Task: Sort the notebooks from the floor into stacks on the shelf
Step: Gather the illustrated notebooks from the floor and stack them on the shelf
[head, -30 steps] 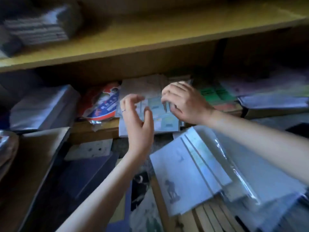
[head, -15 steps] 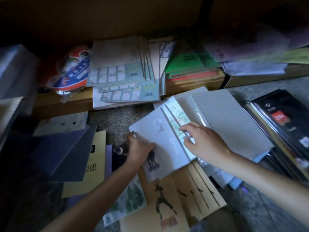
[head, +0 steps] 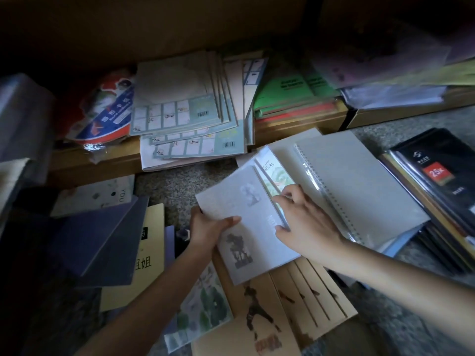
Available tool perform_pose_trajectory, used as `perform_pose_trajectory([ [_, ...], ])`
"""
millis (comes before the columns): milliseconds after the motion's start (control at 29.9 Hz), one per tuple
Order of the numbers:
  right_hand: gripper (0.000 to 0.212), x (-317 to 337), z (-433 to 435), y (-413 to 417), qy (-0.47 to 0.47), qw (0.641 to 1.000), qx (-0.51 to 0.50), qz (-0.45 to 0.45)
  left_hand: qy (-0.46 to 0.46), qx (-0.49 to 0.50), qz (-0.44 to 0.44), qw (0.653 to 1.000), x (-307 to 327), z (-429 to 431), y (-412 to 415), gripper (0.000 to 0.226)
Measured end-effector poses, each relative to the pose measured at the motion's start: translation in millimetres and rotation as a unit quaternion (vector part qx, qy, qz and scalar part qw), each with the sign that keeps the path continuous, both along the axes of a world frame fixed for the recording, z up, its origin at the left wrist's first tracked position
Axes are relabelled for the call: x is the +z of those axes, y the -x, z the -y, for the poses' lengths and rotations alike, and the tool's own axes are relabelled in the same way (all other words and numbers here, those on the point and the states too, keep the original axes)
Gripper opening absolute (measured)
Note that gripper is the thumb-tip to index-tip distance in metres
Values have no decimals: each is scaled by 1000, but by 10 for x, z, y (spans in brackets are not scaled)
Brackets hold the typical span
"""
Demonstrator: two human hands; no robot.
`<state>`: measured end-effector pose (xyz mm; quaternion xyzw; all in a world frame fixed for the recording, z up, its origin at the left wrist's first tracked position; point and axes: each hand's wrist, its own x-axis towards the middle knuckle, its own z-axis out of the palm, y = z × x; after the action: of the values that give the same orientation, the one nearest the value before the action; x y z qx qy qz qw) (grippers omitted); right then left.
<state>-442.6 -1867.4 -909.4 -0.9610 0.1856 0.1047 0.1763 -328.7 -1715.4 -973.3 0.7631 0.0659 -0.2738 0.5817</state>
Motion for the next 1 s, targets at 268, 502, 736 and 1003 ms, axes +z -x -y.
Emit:
perform_pose_trajectory([
  [268,46,-3,17,-49,-6,1000,-19,20,96,15,31,995,117,20,95,53],
  [502,56,-60,28,-9,-62,995,-45,63,162,-26,47,985,211,-54,4,29],
  [736,45,-146,80,-41,-354,905,-159,173,175,-55,110,977,499,-21,-52,25],
  [1003,63,146,145,-165,-509,825,-126,210,217,-46,172,960,1061,55,-171,19],
])
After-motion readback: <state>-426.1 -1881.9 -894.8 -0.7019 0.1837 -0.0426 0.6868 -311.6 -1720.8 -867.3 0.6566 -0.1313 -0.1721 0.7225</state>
